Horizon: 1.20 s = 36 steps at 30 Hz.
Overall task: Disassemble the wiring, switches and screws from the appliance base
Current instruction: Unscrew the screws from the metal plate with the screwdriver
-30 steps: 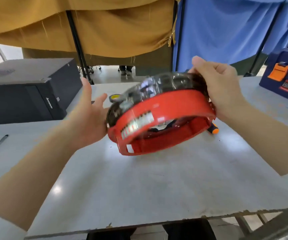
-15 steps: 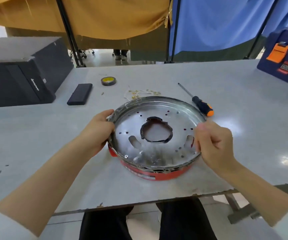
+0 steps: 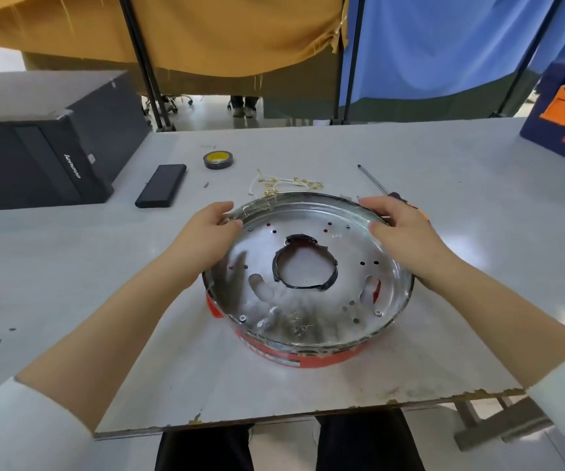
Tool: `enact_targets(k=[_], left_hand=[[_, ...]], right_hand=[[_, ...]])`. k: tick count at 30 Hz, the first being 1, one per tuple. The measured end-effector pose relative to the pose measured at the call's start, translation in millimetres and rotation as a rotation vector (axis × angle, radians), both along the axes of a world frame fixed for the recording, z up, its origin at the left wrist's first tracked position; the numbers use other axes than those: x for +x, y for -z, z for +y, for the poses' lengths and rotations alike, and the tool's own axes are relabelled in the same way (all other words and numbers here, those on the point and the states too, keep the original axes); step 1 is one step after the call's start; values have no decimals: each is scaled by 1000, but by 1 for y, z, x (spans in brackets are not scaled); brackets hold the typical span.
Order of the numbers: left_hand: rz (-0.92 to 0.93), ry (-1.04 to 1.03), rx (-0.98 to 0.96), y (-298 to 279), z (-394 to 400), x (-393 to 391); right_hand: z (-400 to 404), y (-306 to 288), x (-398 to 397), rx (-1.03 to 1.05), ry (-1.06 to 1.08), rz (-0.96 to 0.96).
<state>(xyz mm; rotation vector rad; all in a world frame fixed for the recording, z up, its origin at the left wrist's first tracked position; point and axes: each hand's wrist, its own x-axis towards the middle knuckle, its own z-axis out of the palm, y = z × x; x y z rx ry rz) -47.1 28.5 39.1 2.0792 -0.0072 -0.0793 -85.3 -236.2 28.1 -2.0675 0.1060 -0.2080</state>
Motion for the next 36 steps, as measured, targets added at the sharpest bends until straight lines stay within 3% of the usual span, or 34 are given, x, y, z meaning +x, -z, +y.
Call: enact_targets(k=[3, 5, 8, 10, 21, 24, 32, 36], left_hand=[[-95, 39, 235, -1, 1, 14], [-100, 61, 295, 2, 4, 20], [-123, 56, 318, 9, 7, 24], [-144, 42, 339, 12, 8, 26], [-160, 54, 292, 17, 9, 27], [-162, 55, 293, 18, 9, 28], [-158, 51, 230, 17, 9, 27], [-251, 95, 118, 4, 6, 20]], right_hand=[[0, 4, 14, 22, -4, -24], [-6, 2, 23, -52, 52, -58], [-33, 4, 41, -530, 183, -36], [-52, 11, 50, -683, 259, 85], [-65, 32, 69, -776, 363, 278], [-62, 25, 65, -584, 357, 247], [-39, -24, 38, -61, 190, -159], [-26, -60, 23, 68, 60, -276]])
